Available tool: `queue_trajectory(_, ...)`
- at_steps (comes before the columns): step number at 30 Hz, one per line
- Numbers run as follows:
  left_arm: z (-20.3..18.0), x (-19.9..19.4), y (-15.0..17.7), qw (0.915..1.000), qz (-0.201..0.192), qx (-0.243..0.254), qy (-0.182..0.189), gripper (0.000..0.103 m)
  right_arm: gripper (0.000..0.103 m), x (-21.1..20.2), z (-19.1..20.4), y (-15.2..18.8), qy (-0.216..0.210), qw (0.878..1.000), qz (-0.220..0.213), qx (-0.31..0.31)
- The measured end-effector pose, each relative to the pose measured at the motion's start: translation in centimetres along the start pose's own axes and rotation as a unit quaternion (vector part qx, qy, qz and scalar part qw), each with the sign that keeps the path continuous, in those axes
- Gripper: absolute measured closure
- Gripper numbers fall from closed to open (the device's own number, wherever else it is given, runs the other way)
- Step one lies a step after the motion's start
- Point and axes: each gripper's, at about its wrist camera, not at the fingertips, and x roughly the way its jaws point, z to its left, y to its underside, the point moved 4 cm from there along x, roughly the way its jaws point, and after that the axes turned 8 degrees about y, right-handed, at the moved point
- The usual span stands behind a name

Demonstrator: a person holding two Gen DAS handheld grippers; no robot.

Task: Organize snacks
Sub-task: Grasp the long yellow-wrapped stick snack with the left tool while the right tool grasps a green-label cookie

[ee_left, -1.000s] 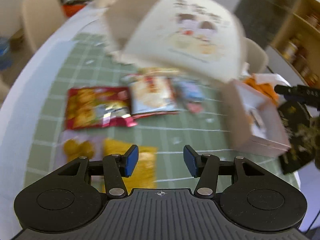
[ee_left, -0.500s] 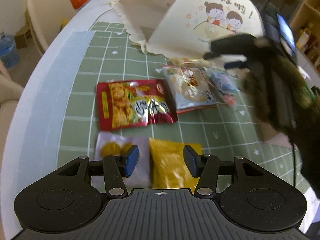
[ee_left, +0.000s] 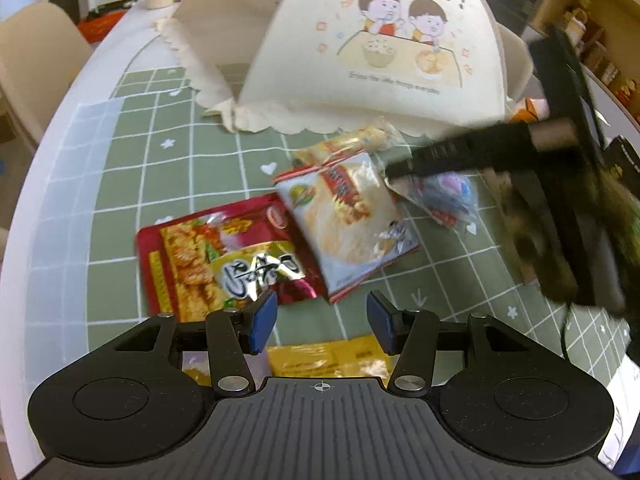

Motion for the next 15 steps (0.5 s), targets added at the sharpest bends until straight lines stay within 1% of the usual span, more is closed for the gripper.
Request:
queue_trajectory(3,-0.4,0.4,-0.5,1.0000,0.004,0.009,0.000,0.048,0.068,-1.6,0.4,2.4,-0.008,1.000,-0.003,-0.018)
queue_trajectory(5,-0.7,0.6,-1.1,0.9998,0.004,0.017,0.002,0.048,0.068,-2.3,0.6,4.0,-0.010,1.000,-0.003,-0.020)
queue_trajectory(8,-0.7,0.9,-3.1,0.9992,-0.018,0.031,0.020,0.048,0.068,-3.4,1.4,6.7,-0.005,0.999,-0.007,-0.039)
queue_trajectory(10,-0.7,1.4,-5.0,0.9972,-0.035,0.061,0.026,0.048,0.068,-4.1,2.0,8.4,0.002,0.998,-0.008,-0.059)
queue_trajectory(12,-1.0,3.0,-7.5,0.9926,-0.040,0.112,0.021,0.048,0.068,-5.3,2.3,9.8,0.008,0.997,-0.013,-0.072)
queue_trajectory(13,-1.1,4.1,-8.7,0.9894,-0.037,0.139,0.021,0.048,0.068,-6.0,2.3,10.1,0.014,0.996,-0.026,-0.079)
queue_trajectory(15,-1.4,6.6,-10.5,0.9842,-0.022,0.175,0.011,0.048,0.063,-7.6,2.1,10.3,0.044,0.993,-0.058,-0.094)
